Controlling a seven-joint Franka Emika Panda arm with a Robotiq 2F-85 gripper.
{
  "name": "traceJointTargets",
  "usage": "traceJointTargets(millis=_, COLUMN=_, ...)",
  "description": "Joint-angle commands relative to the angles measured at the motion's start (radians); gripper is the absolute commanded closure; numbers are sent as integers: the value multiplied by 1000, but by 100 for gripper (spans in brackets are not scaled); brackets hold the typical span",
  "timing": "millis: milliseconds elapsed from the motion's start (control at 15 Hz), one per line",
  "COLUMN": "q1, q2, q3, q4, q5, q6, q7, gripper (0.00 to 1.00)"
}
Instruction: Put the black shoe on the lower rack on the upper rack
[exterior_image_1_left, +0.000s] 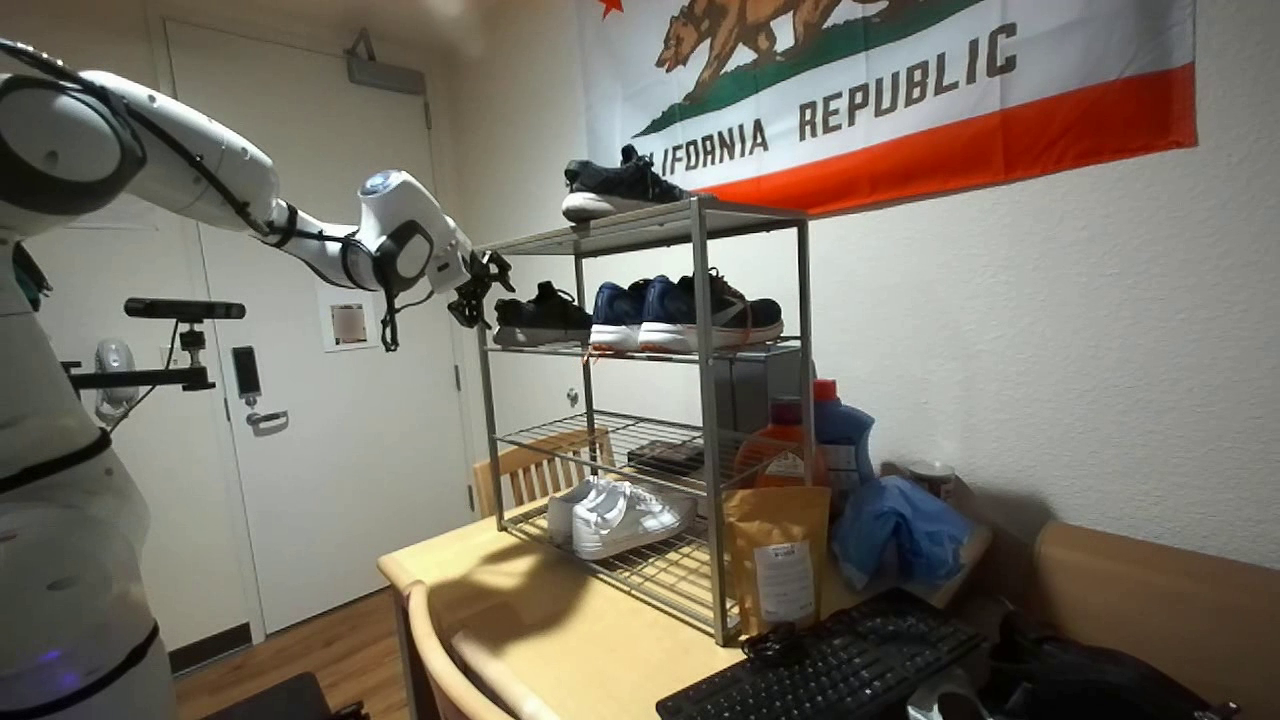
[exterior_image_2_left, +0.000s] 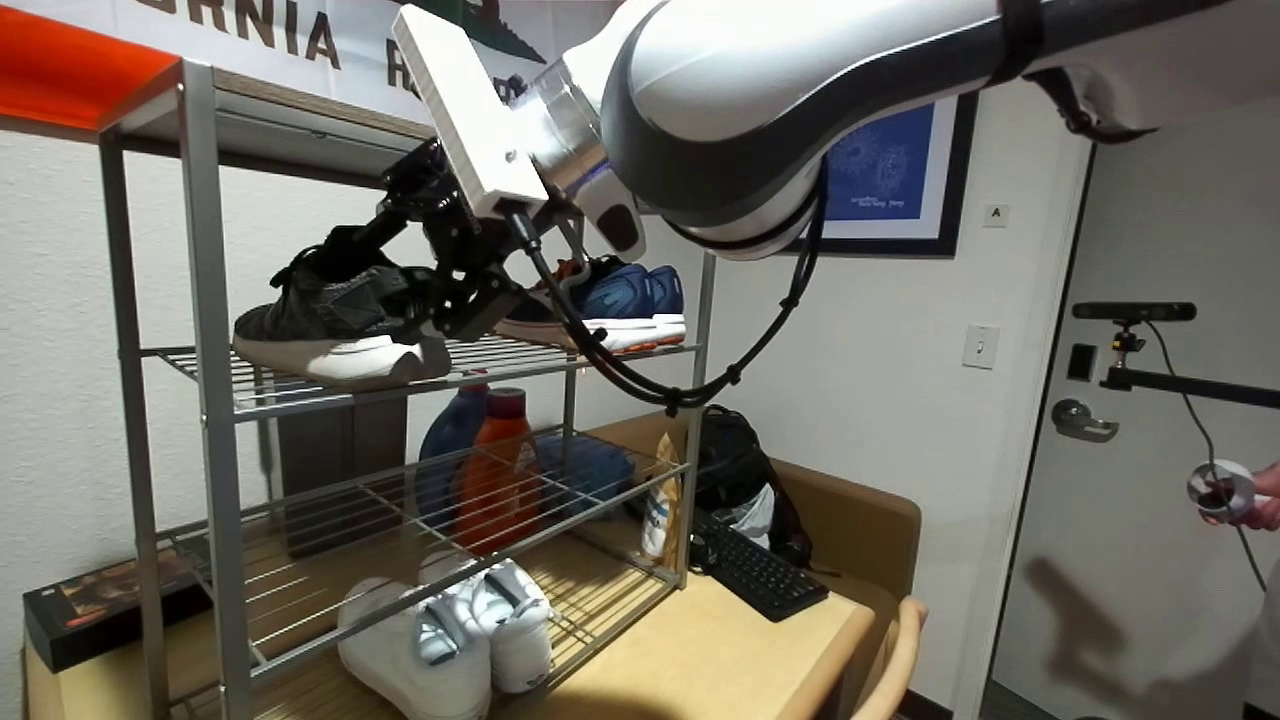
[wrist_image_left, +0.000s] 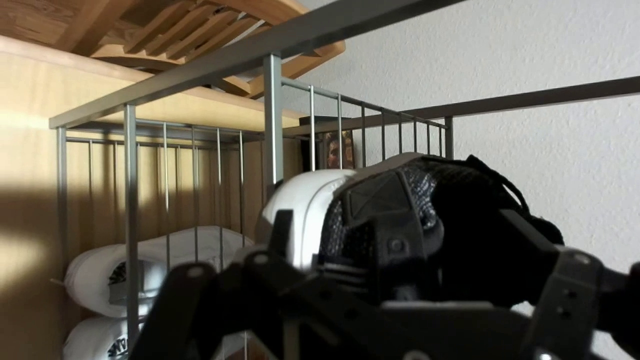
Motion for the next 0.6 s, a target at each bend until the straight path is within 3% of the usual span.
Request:
traceJointTargets(millis=0, q1=-29, q2=-12, q3=23, q4=16, q5=-39, q6=-44, q7=80, gripper=0)
traceJointTargets(millis=67, q1=-27, q2=-14, q3=22, q4=15, q5=-43, q6=-47, q7=86, gripper=19)
traceJointTargets(millis=533, q1=-22, q2=-18, q3=23, q4=13, q5=-64, q6=-53, q7=89, gripper=73)
